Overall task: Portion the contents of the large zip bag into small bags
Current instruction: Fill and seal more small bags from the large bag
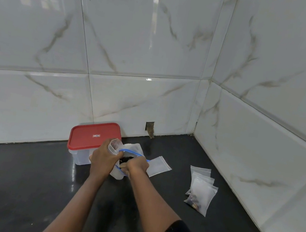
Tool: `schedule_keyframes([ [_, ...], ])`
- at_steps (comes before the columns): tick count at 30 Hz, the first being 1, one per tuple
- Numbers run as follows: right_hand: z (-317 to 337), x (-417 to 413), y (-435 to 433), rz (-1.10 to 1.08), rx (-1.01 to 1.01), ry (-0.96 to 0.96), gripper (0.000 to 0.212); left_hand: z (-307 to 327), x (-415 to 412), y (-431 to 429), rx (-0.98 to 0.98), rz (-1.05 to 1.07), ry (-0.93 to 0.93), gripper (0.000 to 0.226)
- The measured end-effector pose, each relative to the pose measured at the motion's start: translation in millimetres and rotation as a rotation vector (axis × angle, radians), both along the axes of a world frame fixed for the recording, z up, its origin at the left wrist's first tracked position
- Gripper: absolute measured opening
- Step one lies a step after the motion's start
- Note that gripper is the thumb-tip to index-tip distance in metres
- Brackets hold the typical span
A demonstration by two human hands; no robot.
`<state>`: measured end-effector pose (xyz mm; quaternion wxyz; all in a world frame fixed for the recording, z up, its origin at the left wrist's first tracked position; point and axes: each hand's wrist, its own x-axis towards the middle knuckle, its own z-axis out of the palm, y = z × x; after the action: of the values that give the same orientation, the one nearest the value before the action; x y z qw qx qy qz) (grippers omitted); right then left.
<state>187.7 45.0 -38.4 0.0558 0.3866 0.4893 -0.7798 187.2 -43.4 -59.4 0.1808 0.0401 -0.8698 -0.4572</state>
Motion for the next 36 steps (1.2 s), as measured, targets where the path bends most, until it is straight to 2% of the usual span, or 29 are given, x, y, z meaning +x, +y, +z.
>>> schedule_keyframes([
  [10,-14,-7,-4,0.051,0.209,0.042,0.038,-3,-4,-1,-0.048,-0.019,0.014,0.046],
  [13,-17,-8,-9,0.183,0.422,-0.012,0.034,-7,-6,-2,-0.067,-0.017,0.008,0.048],
  [15,-21,-9,-10,0.222,0.482,-0.029,0.033,-10,-5,-3,-0.081,-0.021,0.011,0.047],
  [23,-28,-11,-1,0.224,0.475,-0.034,0.031,-11,-1,2,-0.065,-0.013,-0.015,0.045],
  [33,-29,-7,26,0.246,0.636,0.002,0.031,-11,-4,18,-0.059,-0.027,0.0,0.042],
  [36,-27,-4,40,0.229,0.614,0.044,0.028,-10,-4,23,-0.051,0.005,-0.017,0.039],
])
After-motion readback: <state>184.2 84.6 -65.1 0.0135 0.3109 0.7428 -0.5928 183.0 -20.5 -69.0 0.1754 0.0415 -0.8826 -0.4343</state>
